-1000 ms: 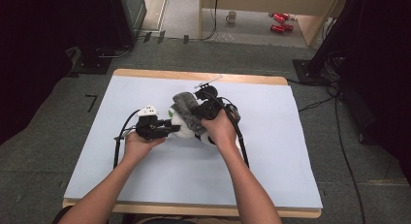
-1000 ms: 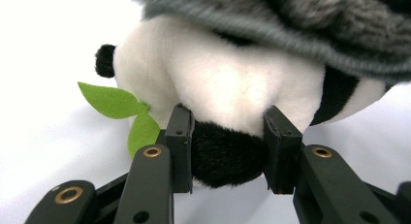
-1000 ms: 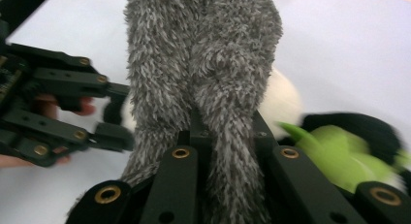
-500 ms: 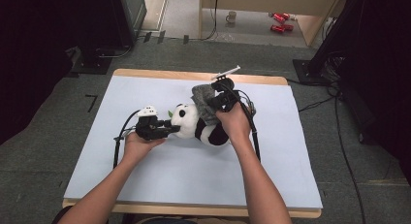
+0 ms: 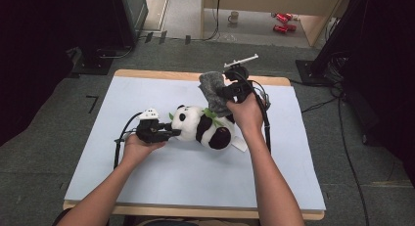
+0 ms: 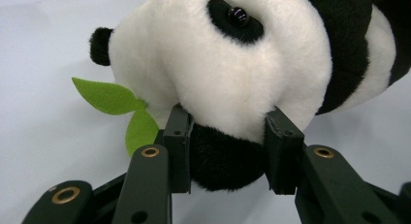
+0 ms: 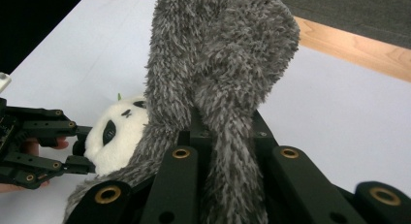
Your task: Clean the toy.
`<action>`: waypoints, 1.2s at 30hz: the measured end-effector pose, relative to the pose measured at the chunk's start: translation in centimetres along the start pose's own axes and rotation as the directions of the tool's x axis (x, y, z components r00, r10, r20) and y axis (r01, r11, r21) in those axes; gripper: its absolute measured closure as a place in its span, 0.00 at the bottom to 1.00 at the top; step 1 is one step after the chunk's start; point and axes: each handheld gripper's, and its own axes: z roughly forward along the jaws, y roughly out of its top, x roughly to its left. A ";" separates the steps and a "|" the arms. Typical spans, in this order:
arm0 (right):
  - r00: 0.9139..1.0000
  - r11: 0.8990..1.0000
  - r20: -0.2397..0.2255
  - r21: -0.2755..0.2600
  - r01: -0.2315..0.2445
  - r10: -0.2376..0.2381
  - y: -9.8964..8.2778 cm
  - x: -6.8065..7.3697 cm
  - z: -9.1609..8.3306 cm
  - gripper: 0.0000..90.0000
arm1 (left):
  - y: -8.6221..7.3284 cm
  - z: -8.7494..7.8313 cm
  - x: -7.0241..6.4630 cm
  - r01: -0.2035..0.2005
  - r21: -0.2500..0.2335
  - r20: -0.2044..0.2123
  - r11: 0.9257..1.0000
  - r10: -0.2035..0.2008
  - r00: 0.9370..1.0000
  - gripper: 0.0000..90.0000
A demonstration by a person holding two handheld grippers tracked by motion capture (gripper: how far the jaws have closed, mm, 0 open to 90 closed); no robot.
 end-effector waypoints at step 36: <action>0.987 0.987 -0.110 -0.104 -0.125 0.113 -8.7 -7.4 0.9 0.88 | -0.8 -0.1 -0.2 0.022 0.000 0.005 1.000 -0.022 1.000 0.67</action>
